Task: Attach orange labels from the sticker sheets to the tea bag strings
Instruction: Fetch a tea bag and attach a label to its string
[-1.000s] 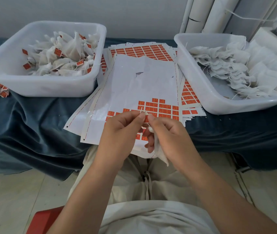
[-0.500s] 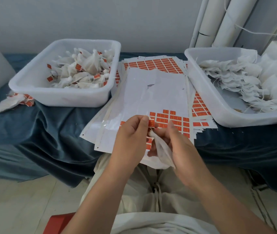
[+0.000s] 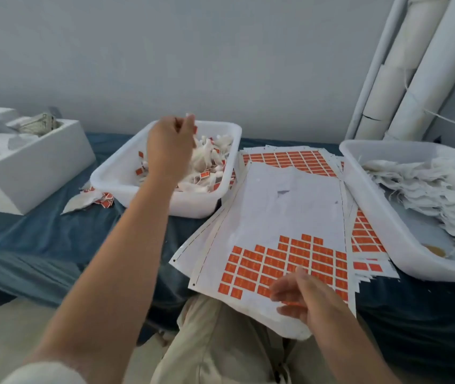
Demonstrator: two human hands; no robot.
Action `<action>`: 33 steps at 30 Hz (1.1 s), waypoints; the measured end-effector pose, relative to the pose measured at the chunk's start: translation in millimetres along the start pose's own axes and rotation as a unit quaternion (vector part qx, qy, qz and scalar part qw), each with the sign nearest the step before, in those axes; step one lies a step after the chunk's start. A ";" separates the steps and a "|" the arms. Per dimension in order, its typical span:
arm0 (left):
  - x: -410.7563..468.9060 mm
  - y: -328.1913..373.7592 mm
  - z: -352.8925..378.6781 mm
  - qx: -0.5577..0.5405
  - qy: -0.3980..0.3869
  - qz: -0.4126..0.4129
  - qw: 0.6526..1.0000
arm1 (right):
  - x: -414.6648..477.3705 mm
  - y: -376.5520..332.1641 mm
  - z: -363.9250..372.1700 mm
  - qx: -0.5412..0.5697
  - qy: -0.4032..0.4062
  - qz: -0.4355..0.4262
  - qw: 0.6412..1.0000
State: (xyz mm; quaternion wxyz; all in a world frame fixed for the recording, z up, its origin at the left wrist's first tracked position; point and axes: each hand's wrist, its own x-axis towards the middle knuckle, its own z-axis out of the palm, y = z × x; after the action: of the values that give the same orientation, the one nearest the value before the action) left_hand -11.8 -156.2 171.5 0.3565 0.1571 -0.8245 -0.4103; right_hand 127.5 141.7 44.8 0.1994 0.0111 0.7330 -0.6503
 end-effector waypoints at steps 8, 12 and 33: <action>87.2 -79.3 -8.5 0.199 -0.035 -0.064 0.977 | 0.7 -7.3 -11.9 -0.003 0.028 -0.001 1.000; 90.4 -99.6 -7.7 0.296 -0.126 -0.064 0.945 | -1.6 -14.3 -29.8 0.002 0.046 -0.029 0.999; -196.2 24.9 26.8 -0.101 -0.238 0.039 0.965 | 157.7 -155.4 -204.6 -0.497 0.229 -0.110 0.830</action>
State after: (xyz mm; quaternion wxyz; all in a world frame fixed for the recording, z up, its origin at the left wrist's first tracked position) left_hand 106.4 -17.5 90.1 0.1798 -0.0140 -0.8452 -0.5032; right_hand -117.3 275.4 159.2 -0.0688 -0.0218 0.9781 -0.1952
